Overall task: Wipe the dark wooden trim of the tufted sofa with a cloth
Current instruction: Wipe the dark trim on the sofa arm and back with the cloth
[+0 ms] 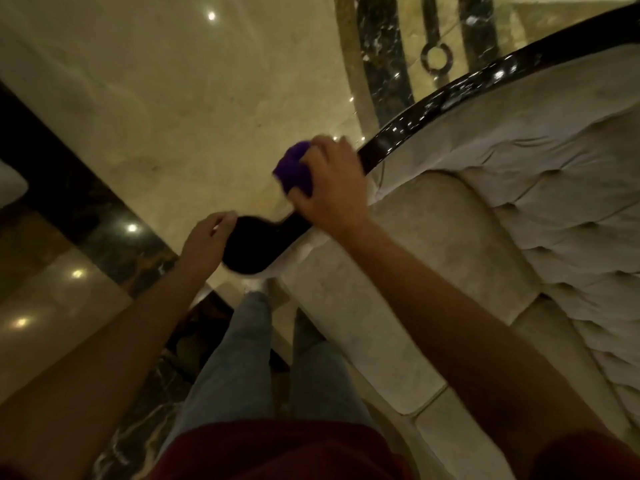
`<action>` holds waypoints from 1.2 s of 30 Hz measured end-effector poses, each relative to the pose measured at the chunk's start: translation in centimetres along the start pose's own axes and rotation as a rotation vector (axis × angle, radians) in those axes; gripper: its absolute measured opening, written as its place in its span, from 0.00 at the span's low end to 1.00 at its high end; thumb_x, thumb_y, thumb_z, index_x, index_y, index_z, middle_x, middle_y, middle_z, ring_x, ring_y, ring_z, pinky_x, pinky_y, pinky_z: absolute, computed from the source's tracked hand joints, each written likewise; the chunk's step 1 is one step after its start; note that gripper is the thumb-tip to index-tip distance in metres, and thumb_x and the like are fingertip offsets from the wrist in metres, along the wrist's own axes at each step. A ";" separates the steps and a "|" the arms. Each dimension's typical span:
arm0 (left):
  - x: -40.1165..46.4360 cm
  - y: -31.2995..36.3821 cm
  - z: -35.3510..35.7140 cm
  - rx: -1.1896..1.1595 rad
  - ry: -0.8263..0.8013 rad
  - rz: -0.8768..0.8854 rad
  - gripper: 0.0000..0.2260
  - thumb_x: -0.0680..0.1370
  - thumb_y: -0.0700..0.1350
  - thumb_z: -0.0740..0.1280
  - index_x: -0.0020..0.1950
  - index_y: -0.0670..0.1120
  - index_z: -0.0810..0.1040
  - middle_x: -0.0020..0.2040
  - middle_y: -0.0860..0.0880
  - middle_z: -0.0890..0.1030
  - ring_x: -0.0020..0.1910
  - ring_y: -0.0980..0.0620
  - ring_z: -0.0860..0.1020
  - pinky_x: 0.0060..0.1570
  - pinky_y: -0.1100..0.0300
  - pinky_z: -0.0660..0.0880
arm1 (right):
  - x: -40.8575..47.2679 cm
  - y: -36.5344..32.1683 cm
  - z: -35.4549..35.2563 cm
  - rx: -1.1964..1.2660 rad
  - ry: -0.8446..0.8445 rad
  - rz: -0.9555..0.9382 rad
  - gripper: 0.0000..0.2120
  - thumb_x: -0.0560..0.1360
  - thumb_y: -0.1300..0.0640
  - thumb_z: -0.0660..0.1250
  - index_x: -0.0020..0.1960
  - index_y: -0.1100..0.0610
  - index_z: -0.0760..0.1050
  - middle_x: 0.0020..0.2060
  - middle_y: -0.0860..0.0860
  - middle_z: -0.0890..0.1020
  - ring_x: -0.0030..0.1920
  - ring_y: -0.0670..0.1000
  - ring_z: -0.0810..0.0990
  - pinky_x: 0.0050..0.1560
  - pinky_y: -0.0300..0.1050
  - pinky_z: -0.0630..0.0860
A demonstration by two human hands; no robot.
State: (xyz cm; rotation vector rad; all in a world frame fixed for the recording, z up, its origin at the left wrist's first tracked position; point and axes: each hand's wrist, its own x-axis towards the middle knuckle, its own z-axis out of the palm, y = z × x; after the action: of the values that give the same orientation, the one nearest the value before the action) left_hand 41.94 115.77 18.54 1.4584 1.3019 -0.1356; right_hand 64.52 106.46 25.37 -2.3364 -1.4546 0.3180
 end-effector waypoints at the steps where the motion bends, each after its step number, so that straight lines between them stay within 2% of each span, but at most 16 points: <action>1: 0.0 -0.3 -0.4 -0.065 -0.018 -0.040 0.19 0.85 0.56 0.60 0.69 0.48 0.78 0.69 0.44 0.79 0.68 0.45 0.76 0.69 0.47 0.72 | 0.5 0.3 -0.2 0.017 0.017 0.026 0.24 0.68 0.50 0.77 0.57 0.63 0.78 0.64 0.62 0.79 0.65 0.63 0.77 0.68 0.60 0.75; 3: -0.2 -1.0 -1.2 -0.227 -0.033 -0.135 0.16 0.85 0.56 0.61 0.68 0.51 0.78 0.70 0.46 0.78 0.70 0.46 0.74 0.72 0.45 0.71 | 0.6 0.2 0.3 0.028 0.013 0.025 0.24 0.69 0.50 0.76 0.57 0.63 0.78 0.67 0.61 0.78 0.67 0.62 0.77 0.65 0.54 0.77; 6: -0.5 -2.1 -1.4 -0.368 -0.064 -0.239 0.14 0.86 0.54 0.61 0.70 0.55 0.76 0.72 0.49 0.76 0.72 0.47 0.73 0.67 0.49 0.74 | -0.9 -1.5 2.3 0.046 -0.023 -0.017 0.23 0.69 0.50 0.77 0.58 0.61 0.78 0.67 0.59 0.79 0.67 0.61 0.78 0.67 0.56 0.77; 8: -0.6 -2.6 -1.0 -0.422 -0.082 -0.267 0.15 0.86 0.53 0.60 0.72 0.56 0.74 0.74 0.49 0.74 0.72 0.47 0.73 0.65 0.50 0.75 | -2.8 -3.3 4.5 0.067 -0.075 -0.076 0.24 0.70 0.51 0.77 0.63 0.59 0.78 0.68 0.59 0.79 0.69 0.63 0.77 0.68 0.60 0.75; 11: -0.6 -2.6 -0.6 -0.480 -0.060 -0.287 0.12 0.87 0.50 0.58 0.69 0.56 0.74 0.72 0.46 0.76 0.69 0.45 0.75 0.58 0.51 0.77 | -6.2 -6.8 7.8 0.123 -0.130 -0.150 0.28 0.72 0.53 0.74 0.72 0.56 0.76 0.72 0.61 0.76 0.74 0.65 0.71 0.75 0.65 0.66; 13: -0.6 -2.6 -0.6 -0.518 -0.030 -0.308 0.13 0.87 0.48 0.58 0.69 0.53 0.75 0.69 0.45 0.78 0.66 0.45 0.77 0.49 0.56 0.78 | -8.1 -8.2 9.3 0.152 -0.085 -0.163 0.27 0.74 0.54 0.73 0.72 0.54 0.76 0.74 0.61 0.74 0.77 0.64 0.68 0.79 0.65 0.59; 15: -0.5 -2.8 -1.0 -0.498 -0.046 -0.303 0.15 0.86 0.48 0.59 0.72 0.51 0.74 0.68 0.45 0.78 0.64 0.46 0.78 0.48 0.56 0.79 | -9.6 -7.9 9.9 0.139 -0.083 -0.229 0.25 0.75 0.54 0.73 0.72 0.53 0.76 0.75 0.60 0.73 0.78 0.64 0.65 0.80 0.65 0.55; 18: -0.3 -2.7 -1.5 -0.327 -0.070 -0.274 0.16 0.86 0.51 0.60 0.73 0.54 0.75 0.68 0.47 0.79 0.64 0.45 0.79 0.63 0.47 0.78 | -10.8 -5.1 8.9 0.036 -0.148 -0.369 0.24 0.75 0.51 0.73 0.71 0.52 0.77 0.76 0.59 0.72 0.79 0.63 0.64 0.81 0.66 0.53; 20: -0.3 -2.4 -1.4 -0.185 0.008 -0.207 0.16 0.86 0.51 0.60 0.71 0.51 0.76 0.68 0.47 0.80 0.66 0.45 0.78 0.67 0.46 0.76 | -10.8 -2.9 7.7 -0.002 -0.150 -0.401 0.21 0.76 0.51 0.72 0.69 0.52 0.79 0.75 0.59 0.74 0.79 0.63 0.66 0.80 0.68 0.54; 24: -1.5 -0.7 0.0 0.031 0.165 0.019 0.17 0.85 0.52 0.57 0.69 0.48 0.78 0.67 0.46 0.80 0.65 0.47 0.77 0.65 0.53 0.74 | -9.8 0.3 5.0 -0.048 -0.112 -0.401 0.15 0.79 0.51 0.69 0.64 0.53 0.82 0.74 0.58 0.76 0.78 0.63 0.68 0.78 0.72 0.56; 27: -2.5 1.1 2.1 0.215 0.179 0.237 0.16 0.85 0.48 0.60 0.68 0.43 0.77 0.65 0.42 0.80 0.64 0.44 0.77 0.66 0.49 0.72 | -8.3 1.5 3.0 -0.055 -0.034 -0.332 0.15 0.80 0.51 0.68 0.63 0.55 0.83 0.73 0.59 0.76 0.77 0.64 0.69 0.78 0.72 0.57; 29: -2.6 2.1 3.6 0.369 0.206 0.383 0.15 0.85 0.46 0.60 0.63 0.40 0.80 0.61 0.40 0.82 0.62 0.41 0.78 0.66 0.47 0.71 | -7.1 2.5 1.6 -0.053 0.046 -0.222 0.16 0.78 0.51 0.70 0.64 0.56 0.82 0.72 0.60 0.76 0.77 0.64 0.69 0.79 0.71 0.56; 32: -1.9 3.7 5.1 0.579 0.274 0.409 0.17 0.84 0.47 0.57 0.55 0.41 0.84 0.54 0.40 0.85 0.60 0.38 0.78 0.70 0.40 0.65 | -5.0 4.2 -0.4 -0.050 0.140 -0.079 0.18 0.76 0.52 0.70 0.64 0.57 0.82 0.70 0.59 0.78 0.76 0.63 0.70 0.80 0.68 0.55; 34: -1.6 4.8 6.4 0.700 0.267 0.413 0.17 0.85 0.46 0.56 0.51 0.42 0.83 0.51 0.41 0.85 0.61 0.38 0.78 0.75 0.38 0.57 | -3.9 5.0 -1.4 -0.057 0.135 -0.090 0.18 0.75 0.53 0.70 0.63 0.58 0.82 0.69 0.60 0.79 0.75 0.63 0.71 0.80 0.67 0.55; 36: -1.2 6.5 7.7 0.681 0.245 0.422 0.17 0.86 0.43 0.54 0.47 0.41 0.81 0.45 0.39 0.83 0.55 0.37 0.79 0.76 0.38 0.57 | -3.4 5.4 -1.7 -0.056 0.119 -0.106 0.18 0.75 0.53 0.69 0.62 0.58 0.82 0.68 0.59 0.79 0.75 0.63 0.71 0.80 0.67 0.55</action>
State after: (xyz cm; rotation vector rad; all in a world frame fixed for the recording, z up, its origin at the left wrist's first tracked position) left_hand 50.47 110.77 20.53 2.3641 1.1556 -0.1279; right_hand 68.06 100.95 24.60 -2.2686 -1.5398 0.1086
